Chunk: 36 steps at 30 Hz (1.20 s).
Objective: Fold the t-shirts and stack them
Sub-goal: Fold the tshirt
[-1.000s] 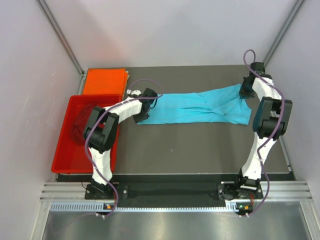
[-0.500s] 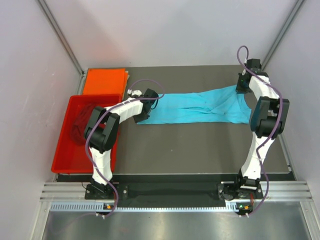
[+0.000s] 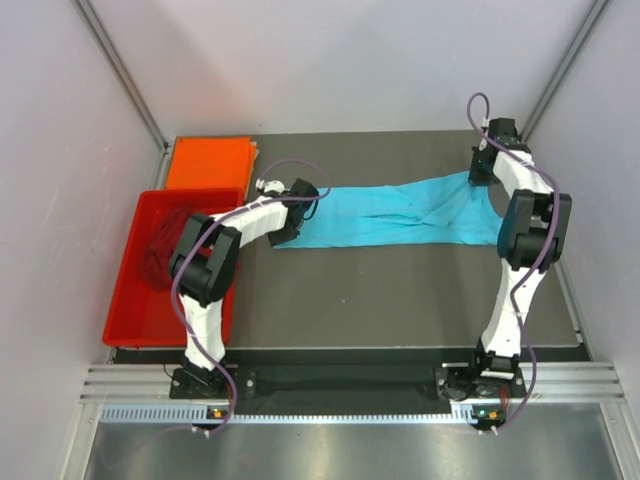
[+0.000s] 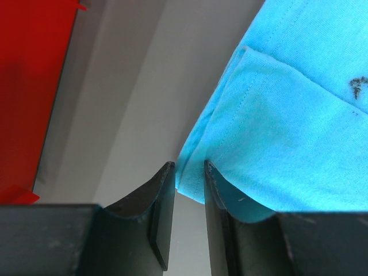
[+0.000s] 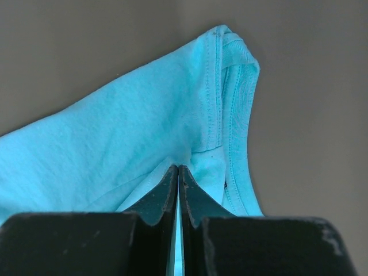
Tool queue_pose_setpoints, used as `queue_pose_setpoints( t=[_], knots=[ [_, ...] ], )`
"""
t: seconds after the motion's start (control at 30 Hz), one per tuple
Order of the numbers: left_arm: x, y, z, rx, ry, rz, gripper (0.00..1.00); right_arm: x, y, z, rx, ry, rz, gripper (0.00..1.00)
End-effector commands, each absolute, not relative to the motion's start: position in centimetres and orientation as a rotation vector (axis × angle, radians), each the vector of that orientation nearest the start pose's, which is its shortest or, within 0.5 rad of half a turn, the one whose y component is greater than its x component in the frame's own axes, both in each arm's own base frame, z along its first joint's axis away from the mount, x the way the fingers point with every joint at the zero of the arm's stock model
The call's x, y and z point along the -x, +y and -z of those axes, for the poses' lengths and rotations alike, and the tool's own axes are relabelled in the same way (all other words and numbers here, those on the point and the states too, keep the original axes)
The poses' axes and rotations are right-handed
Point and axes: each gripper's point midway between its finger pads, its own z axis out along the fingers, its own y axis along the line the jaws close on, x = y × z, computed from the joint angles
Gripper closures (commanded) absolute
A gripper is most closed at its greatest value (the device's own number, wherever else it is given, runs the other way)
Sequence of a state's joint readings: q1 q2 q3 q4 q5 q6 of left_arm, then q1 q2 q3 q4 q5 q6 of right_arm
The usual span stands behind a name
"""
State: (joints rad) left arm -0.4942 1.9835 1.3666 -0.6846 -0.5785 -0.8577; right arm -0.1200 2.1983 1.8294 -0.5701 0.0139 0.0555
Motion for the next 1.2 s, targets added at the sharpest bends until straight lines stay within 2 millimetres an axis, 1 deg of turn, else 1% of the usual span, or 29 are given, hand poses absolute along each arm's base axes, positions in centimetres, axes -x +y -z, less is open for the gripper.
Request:
queue_pose_setpoints(
  t=[0.0, 0.1, 0.2, 0.27, 0.3, 0.33, 0.37, 0.4, 0.43, 0.47, 0.5, 0.53, 0.57, 0.6, 0.63, 0.67, 0.7, 0.73, 0.77, 0.8, 0.83, 0.87, 0.9, 0.93, 1.0, 1.03, 1.07, 1.13, 1.17],
  knots=[
    [-35.8, -10.1, -1.1, 0.541, 2.545, -0.537, 0.68, -55.8, -5.6, -9.4, -0.181, 2.411, 0.035, 0.99],
    [-35.7, -10.1, -1.2, 0.535, 2.547, -0.539, 0.67, -55.8, -5.0, -9.3, -0.166, 2.403, 0.026, 0.98],
    [-35.7, -10.2, -1.2, 0.534, 2.549, -0.535, 0.67, -55.9, -5.0, -9.1, -0.155, 2.405, 0.028, 0.96],
    [-35.4, -10.1, -0.9, 0.533, 2.558, -0.535, 0.67, -56.1, -4.3, -9.5, -0.153, 2.397, -0.024, 0.94],
    [-35.3, -10.2, -0.9, 0.530, 2.561, -0.528, 0.67, -55.9, -3.9, -9.6, -0.169, 2.405, -0.042, 0.88],
    [-35.4, -10.4, -0.9, 0.531, 2.564, -0.512, 0.67, -55.8, -3.5, -9.8, -0.226, 2.405, -0.079, 0.84],
    [-35.3, -10.8, -0.8, 0.526, 2.581, -0.485, 0.67, -55.8, -3.4, -11.0, -0.270, 2.389, -0.094, 0.80],
    [-35.4, -11.1, -1.2, 0.520, 2.581, -0.463, 0.67, -55.1, -3.4, -11.1, -0.326, 2.406, -0.104, 0.71],
    [-35.6, -11.5, -1.5, 0.517, 2.580, -0.435, 0.67, -54.7, -3.2, -11.4, -0.413, 2.404, -0.127, 0.68],
    [-35.8, -12.0, -1.9, 0.497, 2.582, -0.407, 0.67, -54.2, -2.8, -12.6, -0.434, 2.389, -0.151, 0.64],
    [-35.9, -12.5, -2.7, 0.490, 2.580, -0.359, 0.67, -53.7, -2.5, -13.0, -0.461, 2.383, -0.174, 0.55],
    [-36.0, -12.9, -3.1, 0.480, 2.579, -0.333, 0.66, -52.5, -2.1, -12.2, -0.545, 2.400, -0.198, 0.52],
    [-36.3, -13.2, -3.7, 0.463, 2.575, -0.303, 0.66, -51.8, -2.0, -13.6, -0.578, 2.370, -0.214, 0.49],
    [-36.4, -13.7, -4.7, 0.457, 2.572, -0.256, 0.66, -51.1, -2.0, -13.6, -0.625, 2.370, -0.215, 0.45],
    [-36.4, -13.8, -5.2, 0.453, 2.569, -0.235, 0.65, -49.8, -1.8, -12.4, -0.715, 2.388, -0.227, 0.44],
    [-36.5, -14.1, -5.7, 0.437, 2.566, -0.214, 0.64, -49.2, -1.5, -13.3, -0.737, 2.364, -0.249, 0.43],
    [-36.5, -14.3, -6.6, 0.432, 2.557, -0.180, 0.64, -48.7, -1.2, -13.1, -0.762, 2.359, -0.267, 0.43],
    [-36.6, -14.5, -7.2, 0.424, 2.551, -0.158, 0.63, -47.5, -0.8, -12.0, -0.813, 2.375, -0.287, 0.41],
    [-36.5, -14.6, -8.0, 0.398, 2.539, -0.133, 0.61, -47.3, -0.8, -12.9, -0.829, 2.343, -0.292, 0.37],
    [-36.7, -14.8, -8.4, 0.384, 2.529, -0.107, 0.60, -46.9, -0.9, -12.8, -0.849, 2.336, -0.286, 0.32],
    [-36.4, -15.3, -8.6, 0.361, 2.544, -0.073, 0.58, -46.1, -1.0, -11.9, -0.890, 2.341, -0.270, 0.31],
    [-36.4, -15.5, -9.1, 0.329, 2.542, -0.046, 0.41, -46.0, -1.1, -12.4, -0.897, 2.319, -0.271, 0.31],
    [-36.5, -15.9, -9.2, 0.315, 2.544, -0.017, 0.41, -45.8, -0.8, -12.2, -0.909, 2.316, -0.291, 0.31],
    [-36.2, -16.6, -9.2, 0.296, 2.563, 0.030, 0.40, -45.2, -0.4, -11.3, -0.921, 2.328, -0.308, 0.31],
    [-36.0, -17.2, -9.6, 0.267, 2.564, 0.085, 0.40, -45.6, 0.1, -11.5, -0.921, 2.291, -0.351, 0.31],
    [-35.9, -17.6, -9.6, 0.257, 2.564, 0.121, 0.40, -45.3, 0.5, -10.9, -0.920, 2.299, -0.368, 0.31],
    [-35.9, -17.8, -10.0, 0.245, 2.552, 0.147, 0.40, -45.6, 0.7, -10.8, -0.918, 2.287, -0.382, 0.31],
    [-35.9, -18.5, -10.2, 0.222, 2.540, 0.200, 0.40, -45.3, 1.2, -10.1, -0.932, 2.296, -0.400, 0.31],
    [-35.8, -18.9, -10.7, 0.199, 2.536, 0.241, 0.40, -45.4, 1.4, -10.0, -0.932, 2.290, -0.405, 0.31]
  ],
)
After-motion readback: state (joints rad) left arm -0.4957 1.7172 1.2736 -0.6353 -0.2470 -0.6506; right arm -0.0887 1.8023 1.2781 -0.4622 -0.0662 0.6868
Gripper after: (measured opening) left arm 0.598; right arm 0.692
